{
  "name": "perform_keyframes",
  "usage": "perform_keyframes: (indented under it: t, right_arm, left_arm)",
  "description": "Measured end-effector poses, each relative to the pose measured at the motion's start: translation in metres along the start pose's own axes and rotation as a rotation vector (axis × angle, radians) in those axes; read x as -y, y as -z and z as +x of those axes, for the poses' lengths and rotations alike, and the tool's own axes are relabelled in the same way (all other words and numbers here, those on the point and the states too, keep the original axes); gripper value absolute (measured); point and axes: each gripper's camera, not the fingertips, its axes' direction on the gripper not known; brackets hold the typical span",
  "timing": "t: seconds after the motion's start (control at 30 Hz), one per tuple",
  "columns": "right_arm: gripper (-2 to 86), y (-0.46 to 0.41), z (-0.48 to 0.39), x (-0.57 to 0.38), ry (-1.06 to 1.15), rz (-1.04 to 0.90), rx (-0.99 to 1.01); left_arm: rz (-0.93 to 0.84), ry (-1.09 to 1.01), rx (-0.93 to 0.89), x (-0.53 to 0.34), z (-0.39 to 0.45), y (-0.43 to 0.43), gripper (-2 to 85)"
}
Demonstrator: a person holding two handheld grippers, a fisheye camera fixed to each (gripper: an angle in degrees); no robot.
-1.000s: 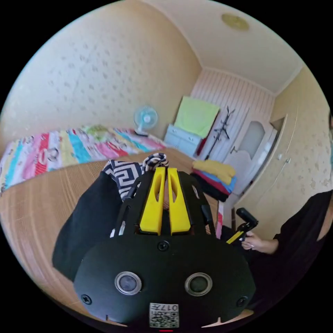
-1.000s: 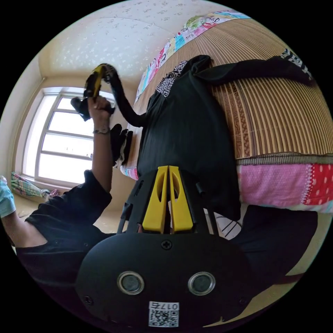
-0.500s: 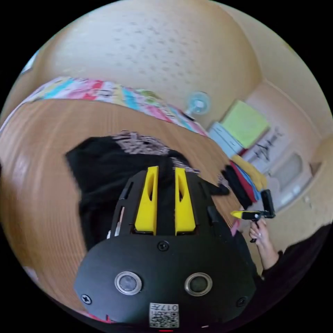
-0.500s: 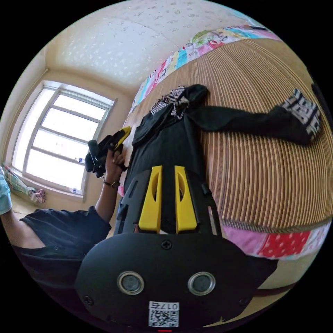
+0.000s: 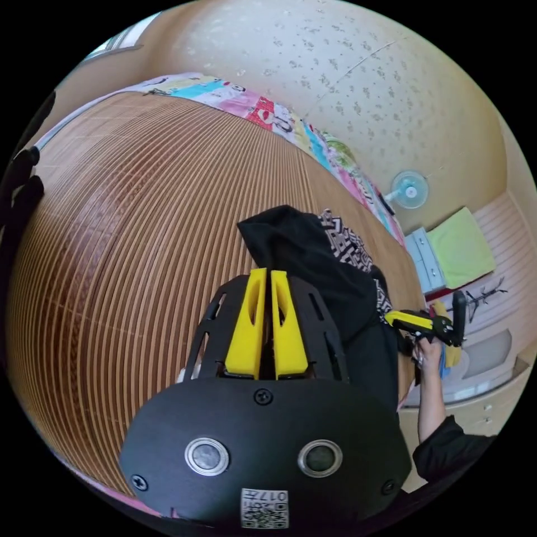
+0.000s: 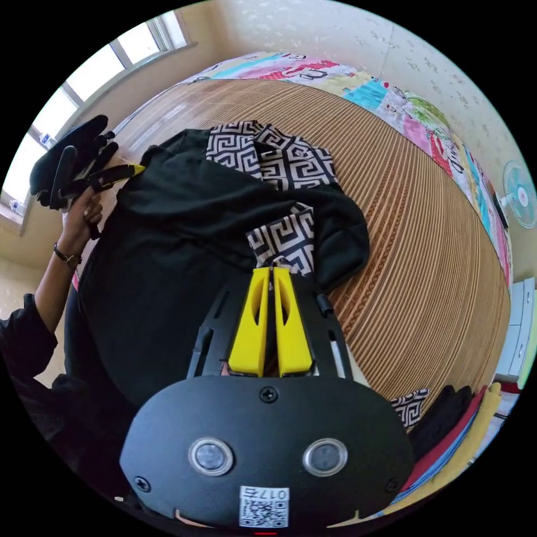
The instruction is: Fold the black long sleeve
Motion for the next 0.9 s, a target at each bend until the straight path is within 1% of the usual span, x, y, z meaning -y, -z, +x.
perform_keyframes:
  t: [0.03,0.07,0.1,0.13,0.17,0.2,0.23,0.27,0.3,0.33,0.4,0.47,0.53,0.63,0.7,0.83,0.9]
  right_arm:
    - [2.5,0.005,0.001,0.001,-0.012,0.012,0.009]
    - [1.9,0.022,0.007,0.002,-0.052,0.056,0.062]
    - [1.6,0.044,0.017,-0.001,-0.102,0.147,0.156]
    - [1.5,0.055,0.024,-0.005,-0.133,0.205,0.216]
    - [1.4,0.072,0.042,-0.014,-0.208,0.324,0.346]
    - [1.3,0.081,0.064,-0.026,-0.302,0.429,0.465]
    - [1.3,0.081,0.076,-0.032,-0.362,0.474,0.513]
    - [1.3,0.076,0.095,-0.042,-0.471,0.525,0.565]
    - [1.4,0.062,0.111,-0.046,-0.563,0.510,0.581]
    - [1.5,0.052,0.117,-0.046,-0.594,0.487,0.588]
    - [2.1,0.012,0.130,-0.043,-0.676,0.357,0.615]
    - [2.9,-0.003,0.130,-0.045,-0.710,0.327,0.621]
    - [4.3,-0.004,0.128,-0.048,-0.706,0.358,0.647]
    - [9.0,0.016,0.123,-0.055,-0.716,0.421,0.652]
    - [11.1,0.046,0.110,-0.065,-0.706,0.467,0.594]
    - [10.8,0.090,0.075,-0.100,-0.677,0.513,0.495]
    - [9.2,0.098,0.037,-0.125,-0.601,0.451,0.475]
  left_arm:
    - [0.024,-0.020,-0.078,0.003,-0.009,0.007,-0.1]
    - [0.057,-0.051,-0.200,0.008,-0.021,0.016,-0.4]
    - [0.074,-0.065,-0.280,0.011,-0.029,0.020,-0.5]
    - [0.104,-0.083,-0.448,0.018,-0.048,0.026,-0.6]
    - [0.104,-0.074,-0.518,0.025,-0.067,0.028,-0.7]
    - [0.093,-0.050,-0.493,0.028,-0.075,0.028,-0.7]
    - [0.075,-0.008,-0.393,0.032,-0.090,0.029,-0.7]
    - [0.063,0.001,-0.332,0.036,-0.100,0.028,-0.5]
    - [0.058,0.004,-0.325,0.038,-0.104,0.027,-0.5]
    - [0.039,0.029,-0.339,0.040,-0.113,0.023,-0.2]
    - [0.016,0.073,-0.358,0.042,-0.121,0.016,0.5]
    - [0.017,0.116,-0.340,0.043,-0.128,0.017,2.6]
    - [0.031,0.137,-0.331,0.042,-0.133,0.020,5.3]
    - [0.046,0.136,-0.326,0.034,-0.129,0.032,10.1]
    - [0.049,0.113,-0.317,0.021,-0.116,0.043,11.7]
    - [0.002,-0.077,-0.274,-0.039,-0.057,0.071,12.3]
    - [-0.059,-0.161,-0.243,-0.076,-0.033,0.080,12.3]
